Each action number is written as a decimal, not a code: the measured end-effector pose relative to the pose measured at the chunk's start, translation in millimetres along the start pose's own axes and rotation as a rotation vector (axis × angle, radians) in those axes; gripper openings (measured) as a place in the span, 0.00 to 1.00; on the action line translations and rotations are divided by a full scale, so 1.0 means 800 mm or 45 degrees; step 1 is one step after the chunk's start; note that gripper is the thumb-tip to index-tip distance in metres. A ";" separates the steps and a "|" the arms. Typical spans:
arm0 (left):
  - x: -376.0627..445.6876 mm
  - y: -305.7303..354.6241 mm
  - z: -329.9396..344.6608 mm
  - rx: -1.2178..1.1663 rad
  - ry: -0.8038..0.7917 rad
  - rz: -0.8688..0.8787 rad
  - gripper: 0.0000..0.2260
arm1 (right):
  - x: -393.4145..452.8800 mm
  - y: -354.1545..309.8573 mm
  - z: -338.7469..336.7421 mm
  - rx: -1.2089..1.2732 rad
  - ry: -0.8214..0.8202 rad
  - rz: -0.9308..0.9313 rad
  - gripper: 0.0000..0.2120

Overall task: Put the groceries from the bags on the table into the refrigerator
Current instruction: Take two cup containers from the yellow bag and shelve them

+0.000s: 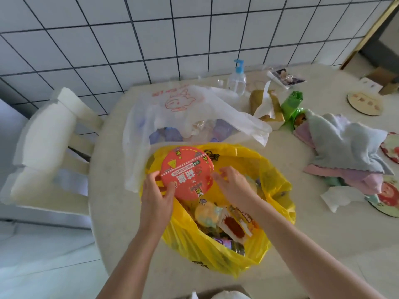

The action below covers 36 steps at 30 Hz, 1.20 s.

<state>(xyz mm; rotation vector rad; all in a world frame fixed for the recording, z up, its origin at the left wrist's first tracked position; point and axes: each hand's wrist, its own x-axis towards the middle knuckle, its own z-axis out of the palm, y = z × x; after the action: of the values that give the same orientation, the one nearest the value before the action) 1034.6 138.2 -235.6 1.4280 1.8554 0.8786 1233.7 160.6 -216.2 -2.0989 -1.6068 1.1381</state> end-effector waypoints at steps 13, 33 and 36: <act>0.002 0.011 0.026 0.001 -0.197 -0.090 0.16 | 0.055 -0.012 -0.005 0.393 -0.200 0.141 0.23; 0.015 -0.009 0.060 -0.531 -0.062 -0.889 0.13 | 0.052 0.064 -0.020 0.277 -0.134 0.402 0.29; 0.016 -0.004 0.060 -0.526 -0.009 -0.863 0.14 | 0.057 0.062 -0.015 0.372 -0.139 0.452 0.30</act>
<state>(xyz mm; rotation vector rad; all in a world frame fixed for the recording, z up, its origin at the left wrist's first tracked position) 1068.8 156.4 -267.6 0.4935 1.8292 0.8258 1280.0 187.4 -258.5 -2.2038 -1.0478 1.5178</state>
